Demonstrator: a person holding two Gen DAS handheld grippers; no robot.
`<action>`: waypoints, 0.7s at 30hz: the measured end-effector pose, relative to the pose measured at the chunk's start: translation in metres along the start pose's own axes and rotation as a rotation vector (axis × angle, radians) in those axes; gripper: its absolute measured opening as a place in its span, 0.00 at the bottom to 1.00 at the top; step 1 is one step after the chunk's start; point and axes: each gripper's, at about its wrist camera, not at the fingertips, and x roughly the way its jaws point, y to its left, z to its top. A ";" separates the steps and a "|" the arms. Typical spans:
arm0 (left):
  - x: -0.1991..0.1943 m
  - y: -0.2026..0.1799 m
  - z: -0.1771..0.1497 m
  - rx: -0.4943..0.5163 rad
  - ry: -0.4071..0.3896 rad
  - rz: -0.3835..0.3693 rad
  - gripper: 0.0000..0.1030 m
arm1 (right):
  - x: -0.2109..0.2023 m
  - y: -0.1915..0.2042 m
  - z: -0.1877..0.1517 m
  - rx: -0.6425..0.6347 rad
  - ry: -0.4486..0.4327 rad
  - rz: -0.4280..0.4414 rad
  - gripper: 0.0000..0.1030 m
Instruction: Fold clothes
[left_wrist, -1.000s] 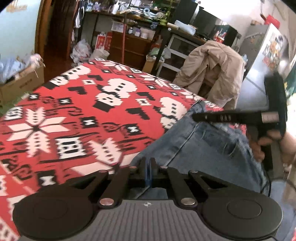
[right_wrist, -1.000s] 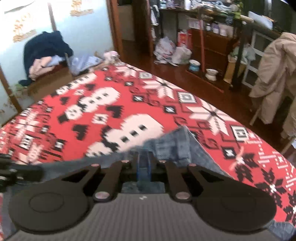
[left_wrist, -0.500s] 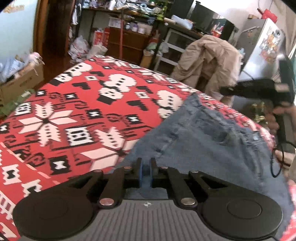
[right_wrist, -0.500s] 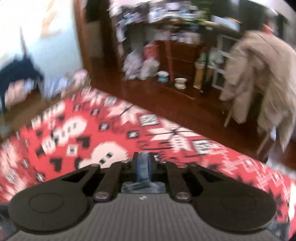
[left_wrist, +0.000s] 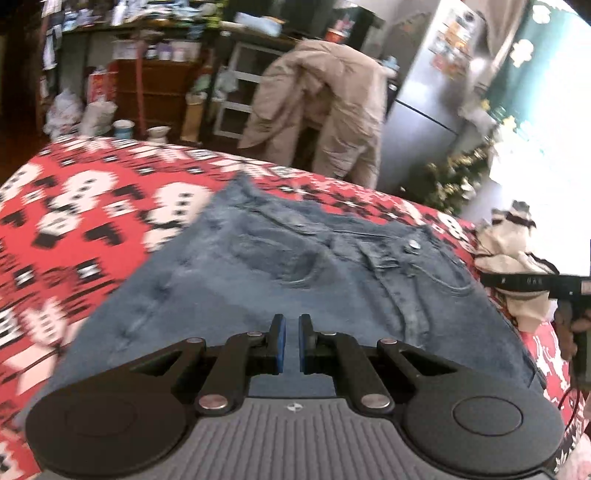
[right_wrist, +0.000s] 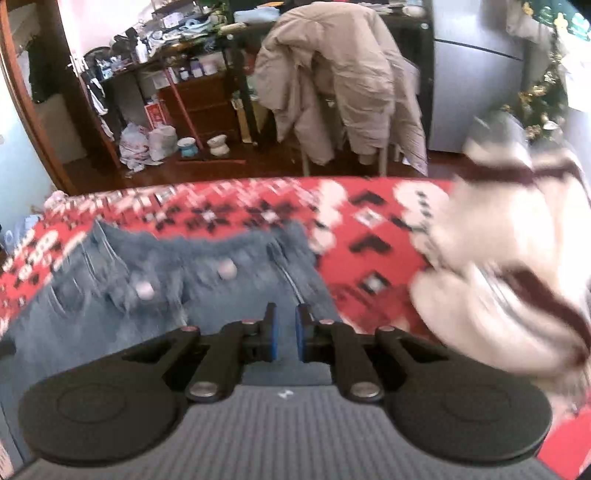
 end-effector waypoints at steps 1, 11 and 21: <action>0.006 -0.005 0.002 0.009 0.005 -0.003 0.08 | -0.001 -0.002 -0.008 0.004 0.000 -0.004 0.11; 0.041 -0.017 -0.004 0.033 0.078 0.014 0.08 | 0.040 -0.003 -0.009 -0.022 -0.038 -0.027 0.11; 0.037 -0.009 -0.009 0.028 0.079 -0.019 0.08 | 0.064 0.000 0.033 0.044 -0.079 0.016 0.12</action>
